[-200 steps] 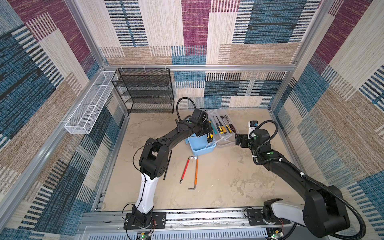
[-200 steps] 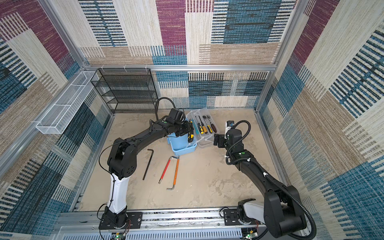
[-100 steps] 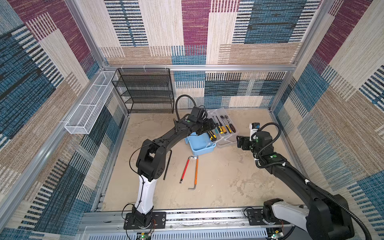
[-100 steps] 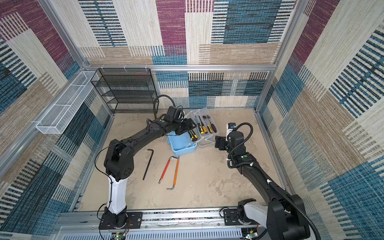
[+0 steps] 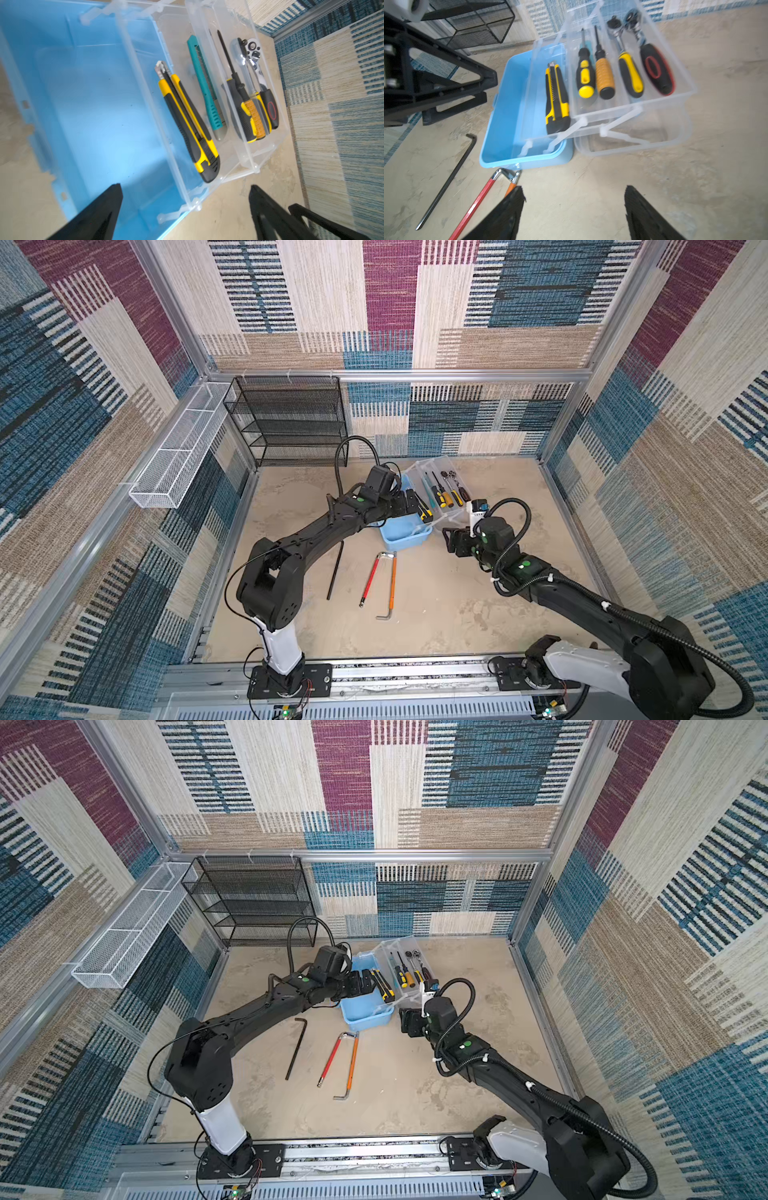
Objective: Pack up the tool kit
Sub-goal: 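Open the left gripper, move down and grasp the red hex key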
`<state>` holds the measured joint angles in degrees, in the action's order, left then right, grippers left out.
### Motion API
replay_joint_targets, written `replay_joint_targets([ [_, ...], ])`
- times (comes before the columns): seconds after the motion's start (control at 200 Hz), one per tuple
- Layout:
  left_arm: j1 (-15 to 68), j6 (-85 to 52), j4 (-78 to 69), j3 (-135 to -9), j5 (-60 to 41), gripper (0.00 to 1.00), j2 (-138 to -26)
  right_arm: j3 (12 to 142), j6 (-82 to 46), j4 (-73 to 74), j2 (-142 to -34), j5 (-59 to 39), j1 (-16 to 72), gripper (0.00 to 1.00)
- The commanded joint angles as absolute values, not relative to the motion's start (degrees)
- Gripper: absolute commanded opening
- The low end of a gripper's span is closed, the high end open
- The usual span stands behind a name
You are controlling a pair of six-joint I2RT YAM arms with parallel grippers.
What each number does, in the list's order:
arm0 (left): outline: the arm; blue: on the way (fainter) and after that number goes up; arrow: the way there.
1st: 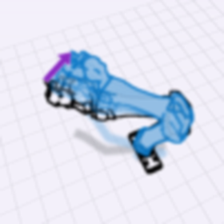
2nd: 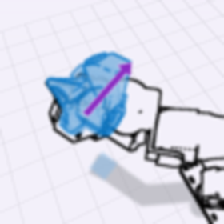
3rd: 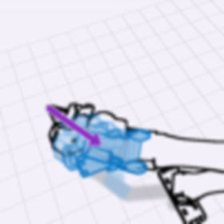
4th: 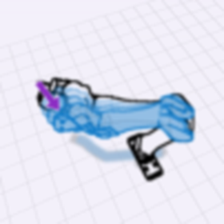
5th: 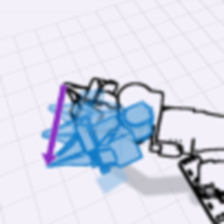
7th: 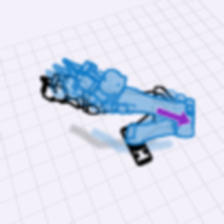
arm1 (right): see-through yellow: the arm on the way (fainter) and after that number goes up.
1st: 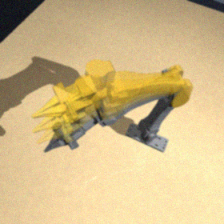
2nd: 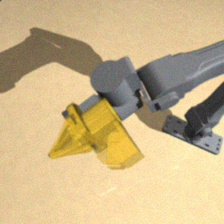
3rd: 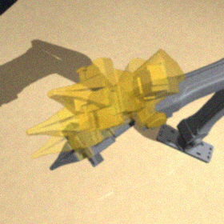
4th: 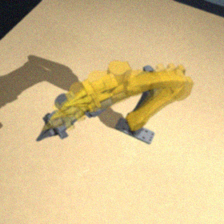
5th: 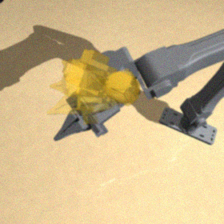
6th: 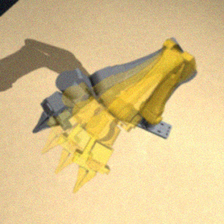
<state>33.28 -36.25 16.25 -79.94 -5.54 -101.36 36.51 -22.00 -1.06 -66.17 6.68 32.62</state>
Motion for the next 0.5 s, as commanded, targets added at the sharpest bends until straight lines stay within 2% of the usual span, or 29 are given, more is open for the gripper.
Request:
replay_joint_targets([
  [0.0, 33.05, -32.75, 13.67, -75.66, 0.62, 1.0, -97.65, 36.25, -27.41, 0.65, -67.5, 10.29, 36.63, 0.76],
  [0.18, 32.28, -31.78, 13.81, -68.61, 2.32, 0.99, -93.11, 37.33, -30.37, -0.71, -72.57, 11.26, 42.95, 0.75],
  [0.491, 32.48, -30.55, 17.72, -57.03, 1.94, 0.82, -88.02, 38.32, -31.56, -0.51, -73.43, 15.25, 44.48, 0.77],
])
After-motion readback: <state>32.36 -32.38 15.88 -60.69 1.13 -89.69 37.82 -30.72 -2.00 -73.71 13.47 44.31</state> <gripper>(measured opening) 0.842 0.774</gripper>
